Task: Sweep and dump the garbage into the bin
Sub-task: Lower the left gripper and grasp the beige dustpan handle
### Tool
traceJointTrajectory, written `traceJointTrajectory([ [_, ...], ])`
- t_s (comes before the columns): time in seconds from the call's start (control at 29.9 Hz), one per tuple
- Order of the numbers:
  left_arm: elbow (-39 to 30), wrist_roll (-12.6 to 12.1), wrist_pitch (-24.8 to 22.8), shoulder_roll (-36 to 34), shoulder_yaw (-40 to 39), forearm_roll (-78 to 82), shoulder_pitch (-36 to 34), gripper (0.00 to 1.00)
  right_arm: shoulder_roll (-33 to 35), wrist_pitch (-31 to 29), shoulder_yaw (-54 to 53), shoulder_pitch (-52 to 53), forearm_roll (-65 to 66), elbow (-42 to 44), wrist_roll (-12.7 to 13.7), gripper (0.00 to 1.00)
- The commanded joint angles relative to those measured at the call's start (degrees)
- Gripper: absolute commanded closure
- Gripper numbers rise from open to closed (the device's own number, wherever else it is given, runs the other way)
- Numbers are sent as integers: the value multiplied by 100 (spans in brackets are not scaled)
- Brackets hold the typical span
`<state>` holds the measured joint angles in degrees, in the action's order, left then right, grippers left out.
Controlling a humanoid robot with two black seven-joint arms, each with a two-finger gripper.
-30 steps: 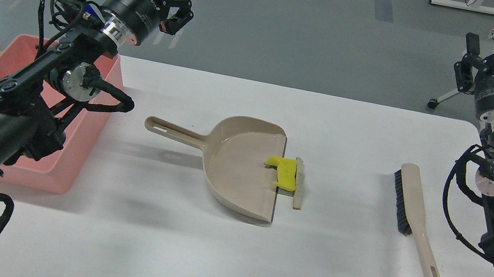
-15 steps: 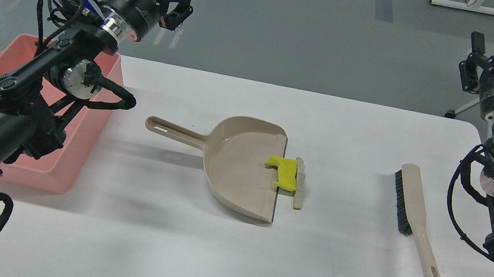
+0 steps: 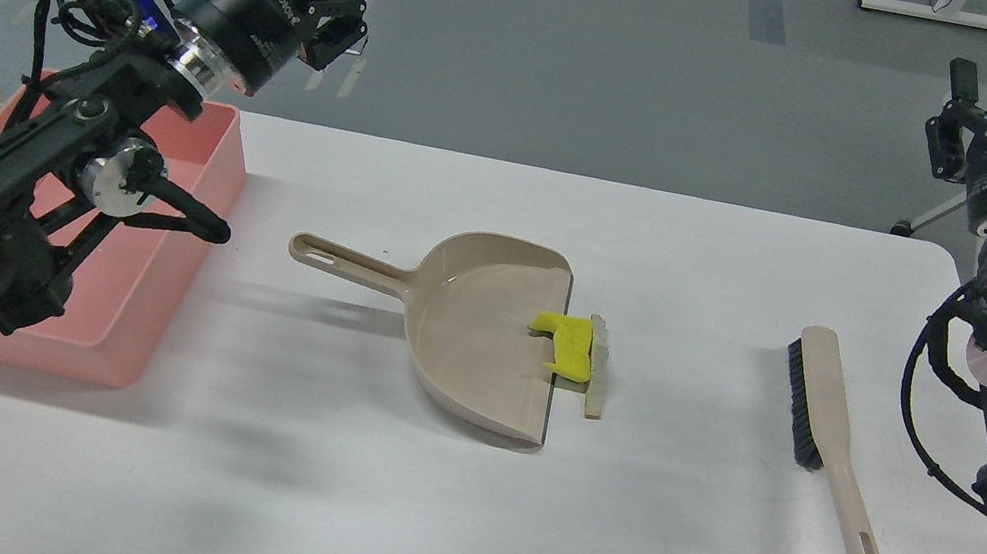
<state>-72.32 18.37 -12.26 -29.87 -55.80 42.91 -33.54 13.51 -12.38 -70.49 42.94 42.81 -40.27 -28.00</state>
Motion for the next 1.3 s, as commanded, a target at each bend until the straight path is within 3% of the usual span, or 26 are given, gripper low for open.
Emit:
traceJointTrajectory([
  [0.0,-967,-18,154,-703,-10,419,567,1,11,-1,0,4,0,2,0,0],
  [0.17,-2240,-36,469,-1643,-28,1200,1532,1,-6,7,210,21,0,2,0,0],
  [0.33,-2770,-88,1067,-1733,-28,2114,2262,1,-15,122,237,12,0,2,0,0],
  [0.43,-2814,-115,1121,-1549,-19,2476,2650,1,-33,122,246,12,0,2,0,0],
  [0.64,-2683,-378,1129,-661,147,3170,3029,1,-15,122,246,4,0,2,0,0],
  [0.84,-1814,-458,1138,120,412,3689,2985,1,2,122,246,4,0,2,0,0],
  [1.1,-908,-458,1454,411,473,3698,2967,2,20,130,246,-5,0,-7,0,0],
  [1.27,-740,-458,1578,473,491,3698,2976,3,11,122,246,-5,0,-7,0,0],
])
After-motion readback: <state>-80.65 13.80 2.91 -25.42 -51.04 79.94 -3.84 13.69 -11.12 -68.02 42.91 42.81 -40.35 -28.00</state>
